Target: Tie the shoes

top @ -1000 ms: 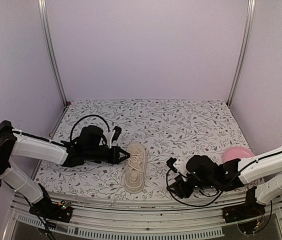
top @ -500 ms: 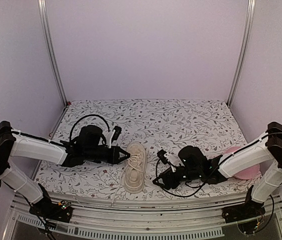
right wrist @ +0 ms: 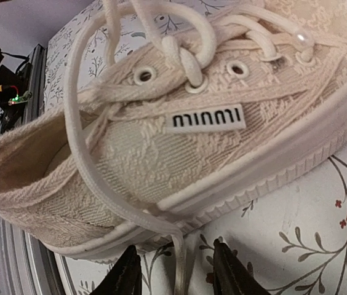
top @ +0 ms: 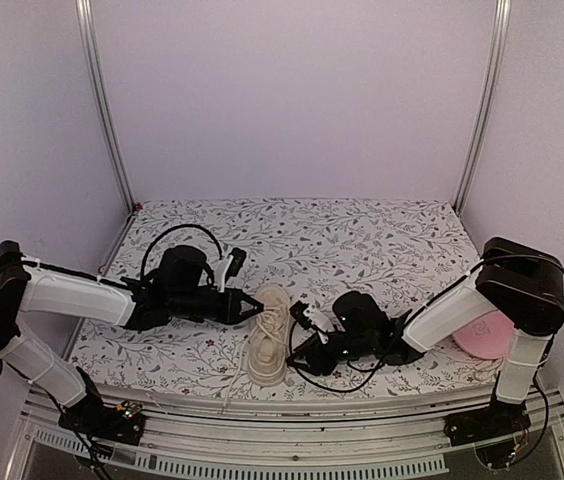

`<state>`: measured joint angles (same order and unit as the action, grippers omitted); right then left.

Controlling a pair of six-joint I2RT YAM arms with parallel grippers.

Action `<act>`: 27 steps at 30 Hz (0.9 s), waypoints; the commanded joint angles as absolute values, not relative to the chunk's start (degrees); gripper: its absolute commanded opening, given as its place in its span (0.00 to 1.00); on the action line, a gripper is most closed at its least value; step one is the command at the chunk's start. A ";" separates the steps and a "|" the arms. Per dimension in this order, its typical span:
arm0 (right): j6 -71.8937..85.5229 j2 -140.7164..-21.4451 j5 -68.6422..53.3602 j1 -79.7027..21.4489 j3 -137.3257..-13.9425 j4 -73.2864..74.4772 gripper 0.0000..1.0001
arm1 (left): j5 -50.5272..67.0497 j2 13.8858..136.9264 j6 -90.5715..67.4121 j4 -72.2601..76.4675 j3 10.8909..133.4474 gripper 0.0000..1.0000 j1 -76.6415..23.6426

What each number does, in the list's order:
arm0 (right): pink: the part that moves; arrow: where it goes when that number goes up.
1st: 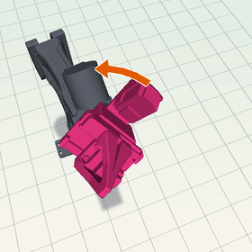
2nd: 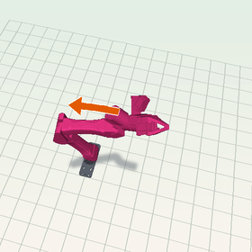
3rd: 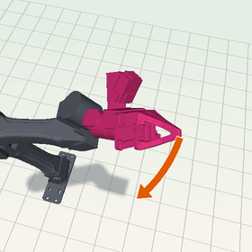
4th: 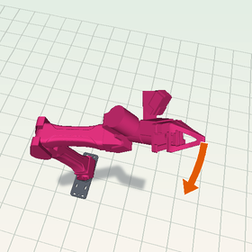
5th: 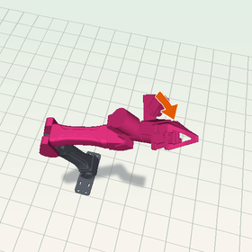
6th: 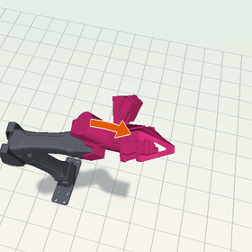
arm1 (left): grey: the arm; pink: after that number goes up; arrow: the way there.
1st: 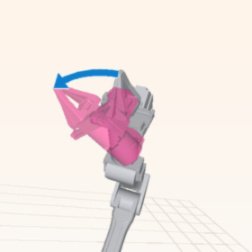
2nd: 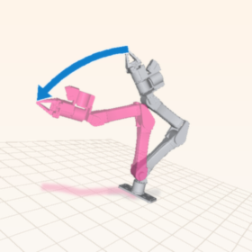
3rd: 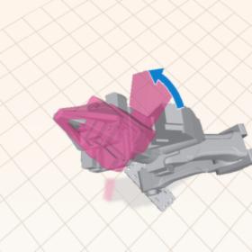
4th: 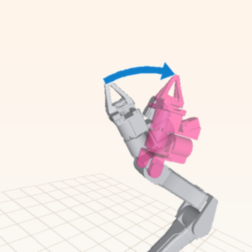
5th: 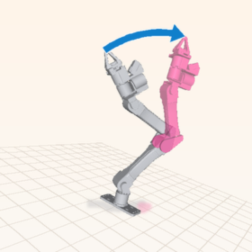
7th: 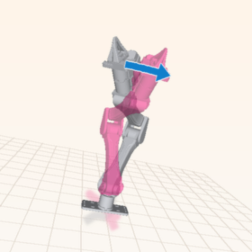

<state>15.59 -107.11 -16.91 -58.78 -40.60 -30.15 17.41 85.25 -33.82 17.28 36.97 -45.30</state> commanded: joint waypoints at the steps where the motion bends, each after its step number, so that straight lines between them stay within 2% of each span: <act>1: 11.09 -110.50 -17.86 -58.45 -42.98 -30.08 0.36 | 17.69 85.87 -32.68 17.24 38.83 0.00 -44.46; 4: 10.34 -111.17 -18.47 -58.45 -43.28 -29.87 0.27 | 17.45 85.71 -32.40 16.91 38.85 0.00 -44.42; 8: 10.93 -109.36 -16.54 -58.40 -42.09 -30.68 0.03 | 16.91 85.50 -32.18 16.77 38.77 0.00 -44.45; 13: 12.84 -101.62 -13.39 -58.16 -40.41 -30.58 0.02 | 16.81 85.04 -31.48 16.59 38.98 0.00 -44.28; 18: 12.07 -95.53 -15.38 -58.24 -43.17 -26.57 0.02 | 17.42 85.40 -30.32 15.21 40.50 0.00 -43.99; 27: 10.95 -102.75 -20.23 -61.31 -53.51 -20.36 0.02 | 18.25 85.56 -28.78 14.04 42.20 0.00 -43.64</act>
